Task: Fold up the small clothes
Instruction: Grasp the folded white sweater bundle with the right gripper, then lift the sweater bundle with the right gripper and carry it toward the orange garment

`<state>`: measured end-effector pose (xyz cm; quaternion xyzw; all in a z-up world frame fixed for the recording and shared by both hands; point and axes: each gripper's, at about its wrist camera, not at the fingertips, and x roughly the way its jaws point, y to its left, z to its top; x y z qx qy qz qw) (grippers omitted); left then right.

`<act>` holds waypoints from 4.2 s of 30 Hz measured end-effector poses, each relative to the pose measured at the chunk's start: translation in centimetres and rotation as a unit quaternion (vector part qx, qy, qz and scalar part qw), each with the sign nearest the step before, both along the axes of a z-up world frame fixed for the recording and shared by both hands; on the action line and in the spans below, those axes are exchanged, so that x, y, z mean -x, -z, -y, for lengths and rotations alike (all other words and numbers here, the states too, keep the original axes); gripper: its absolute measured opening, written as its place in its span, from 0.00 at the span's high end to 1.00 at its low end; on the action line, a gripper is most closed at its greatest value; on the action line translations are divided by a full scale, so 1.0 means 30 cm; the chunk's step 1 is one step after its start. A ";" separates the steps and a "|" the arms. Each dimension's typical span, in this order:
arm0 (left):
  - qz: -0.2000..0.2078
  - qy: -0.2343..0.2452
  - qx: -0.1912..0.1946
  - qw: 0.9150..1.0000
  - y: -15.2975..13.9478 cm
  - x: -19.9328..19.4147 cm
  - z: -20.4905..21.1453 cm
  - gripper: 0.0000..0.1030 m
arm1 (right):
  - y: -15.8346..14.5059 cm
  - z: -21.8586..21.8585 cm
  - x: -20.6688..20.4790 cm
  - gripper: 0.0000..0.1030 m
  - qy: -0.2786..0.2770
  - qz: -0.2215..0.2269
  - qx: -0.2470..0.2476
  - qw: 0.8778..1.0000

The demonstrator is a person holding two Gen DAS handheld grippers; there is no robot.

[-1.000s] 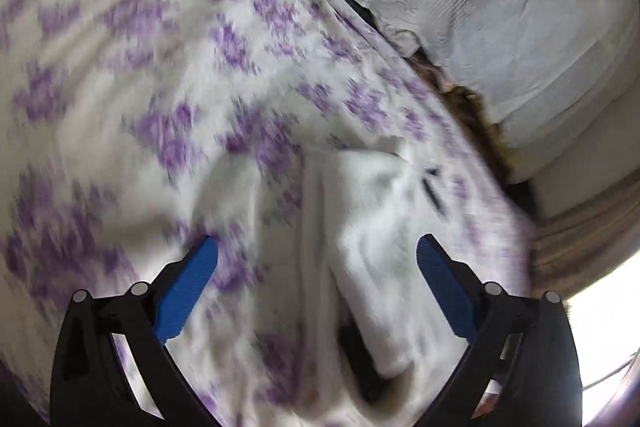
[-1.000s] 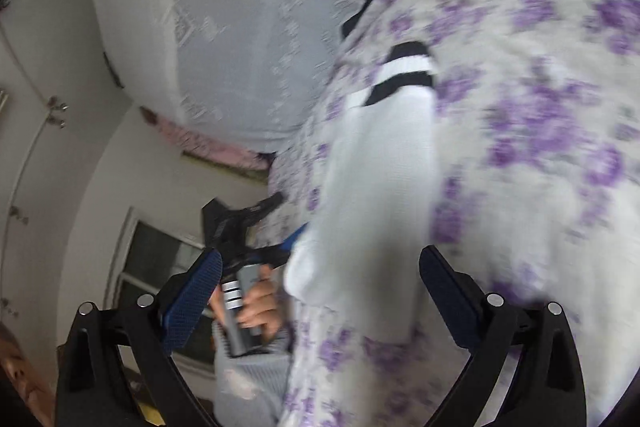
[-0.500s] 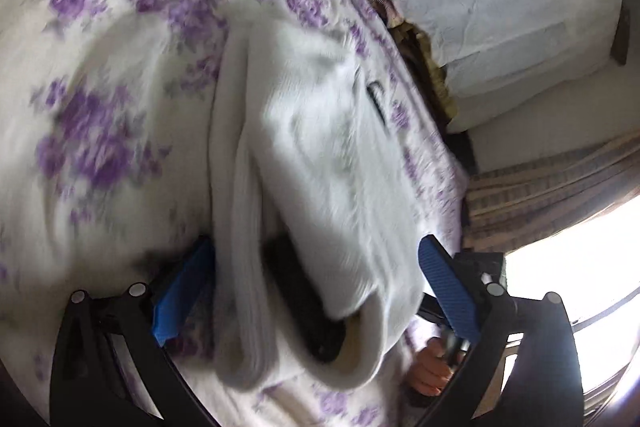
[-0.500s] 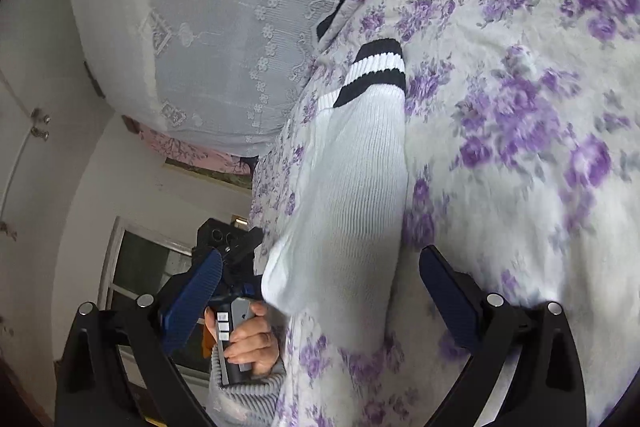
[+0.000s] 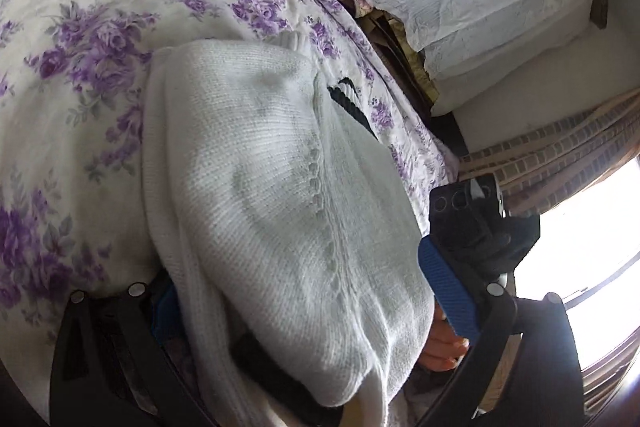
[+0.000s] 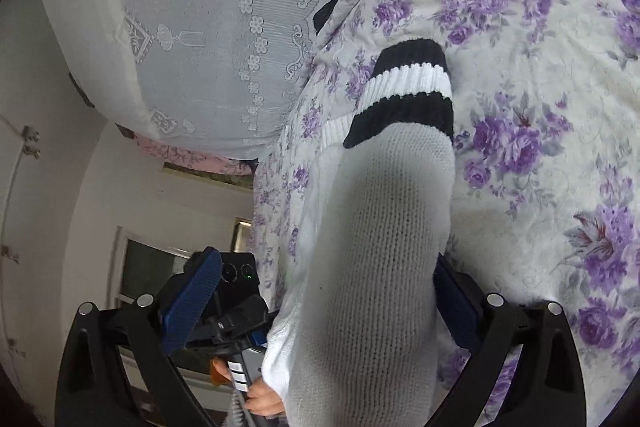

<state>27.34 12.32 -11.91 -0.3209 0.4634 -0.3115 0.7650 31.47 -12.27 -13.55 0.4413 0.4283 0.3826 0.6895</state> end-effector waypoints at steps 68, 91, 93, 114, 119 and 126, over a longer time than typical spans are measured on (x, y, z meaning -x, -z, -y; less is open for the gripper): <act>0.159 -0.005 -0.099 0.982 -0.116 0.185 0.120 0.05 | -0.090 -0.222 0.097 0.03 -0.030 0.099 0.177 0.979; 0.159 -0.066 -0.125 0.977 -0.183 0.614 -0.044 0.05 | -0.182 -0.404 0.493 0.03 -0.112 0.139 0.186 0.966; 0.159 -0.066 -0.126 0.977 -0.185 0.643 -0.045 0.05 | -0.184 -0.401 0.533 0.03 -0.113 0.138 0.187 0.966; 0.186 -0.083 -0.128 0.971 -0.267 0.904 -0.113 0.05 | -0.287 -0.461 0.780 0.03 -0.118 0.171 0.183 0.961; 0.190 -0.099 -0.130 0.968 -0.282 0.956 -0.167 0.05 | -0.305 -0.529 0.818 0.03 -0.129 0.178 0.186 0.958; 0.200 -0.130 -0.128 0.963 -0.305 1.037 -0.273 0.05 | -0.346 -0.655 0.869 0.03 -0.151 0.195 0.192 0.950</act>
